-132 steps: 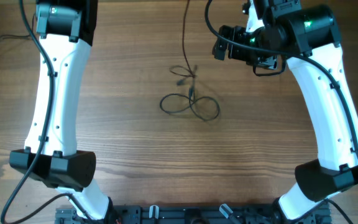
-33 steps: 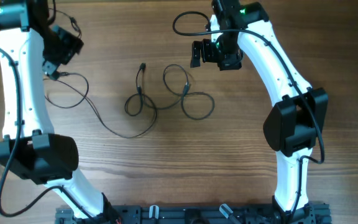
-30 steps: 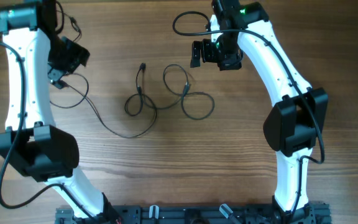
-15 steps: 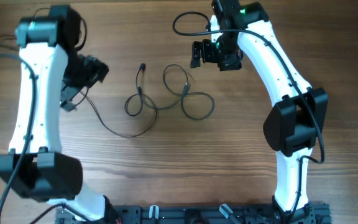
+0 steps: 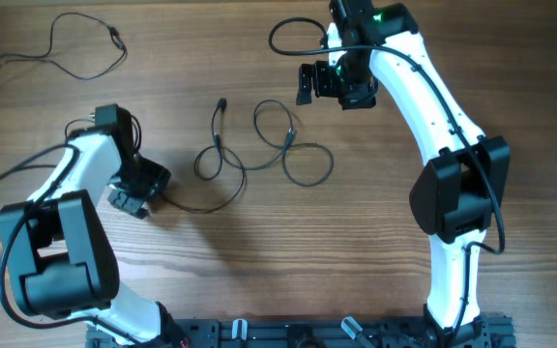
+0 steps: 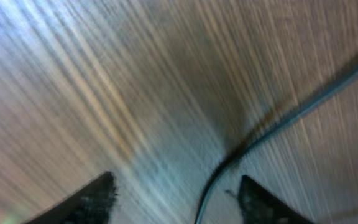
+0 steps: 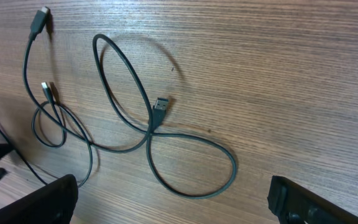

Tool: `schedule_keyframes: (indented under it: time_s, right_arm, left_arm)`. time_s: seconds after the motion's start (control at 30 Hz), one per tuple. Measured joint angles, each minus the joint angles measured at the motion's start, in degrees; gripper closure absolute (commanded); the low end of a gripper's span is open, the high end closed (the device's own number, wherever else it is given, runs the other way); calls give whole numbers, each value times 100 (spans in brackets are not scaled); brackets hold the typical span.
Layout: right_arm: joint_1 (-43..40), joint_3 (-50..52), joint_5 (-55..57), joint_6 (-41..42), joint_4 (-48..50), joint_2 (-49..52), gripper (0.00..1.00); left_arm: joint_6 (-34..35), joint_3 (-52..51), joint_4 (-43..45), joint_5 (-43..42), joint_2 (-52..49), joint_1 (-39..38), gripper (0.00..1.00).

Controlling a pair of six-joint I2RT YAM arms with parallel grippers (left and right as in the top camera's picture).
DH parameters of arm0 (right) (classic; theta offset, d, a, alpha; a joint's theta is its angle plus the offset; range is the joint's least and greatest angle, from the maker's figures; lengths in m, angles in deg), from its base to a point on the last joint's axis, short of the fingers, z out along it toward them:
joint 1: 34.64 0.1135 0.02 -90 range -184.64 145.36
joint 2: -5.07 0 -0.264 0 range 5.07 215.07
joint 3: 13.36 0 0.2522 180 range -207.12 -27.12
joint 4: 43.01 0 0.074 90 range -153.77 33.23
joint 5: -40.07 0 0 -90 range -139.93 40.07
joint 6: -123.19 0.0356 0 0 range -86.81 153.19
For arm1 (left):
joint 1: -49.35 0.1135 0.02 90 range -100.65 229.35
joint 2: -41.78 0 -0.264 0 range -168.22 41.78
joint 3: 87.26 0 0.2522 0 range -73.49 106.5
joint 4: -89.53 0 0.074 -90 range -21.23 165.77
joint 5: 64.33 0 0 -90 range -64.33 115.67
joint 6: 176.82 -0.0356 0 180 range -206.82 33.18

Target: Untangle cables

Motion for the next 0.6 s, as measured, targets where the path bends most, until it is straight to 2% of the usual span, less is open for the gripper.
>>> schedule_keyframes:
  time_s: [0.1, 0.17, 0.27, 0.5, 0.6]
  right_arm:
    - [0, 0, 0, 2, 0, 0, 0]
    - [2, 0, 0, 2, 0, 0, 0]
    - [7, 0, 0, 2, -2, 0, 0]
    - [7, 0, 0, 0, -50, 0, 0]
    - [7, 0, 0, 2, -94, 0, 0]
  left_arm:
    - [133, -223, 400, -42, 57, -83, 50]
    - [157, -278, 549, -37, 94, -208, 64]
    - [214, -289, 706, 70, 107, -476, 96]
    - [225, -293, 778, 87, 118, -562, 96]
    - [-190, -94, 584, -48, 125, -564, 96]
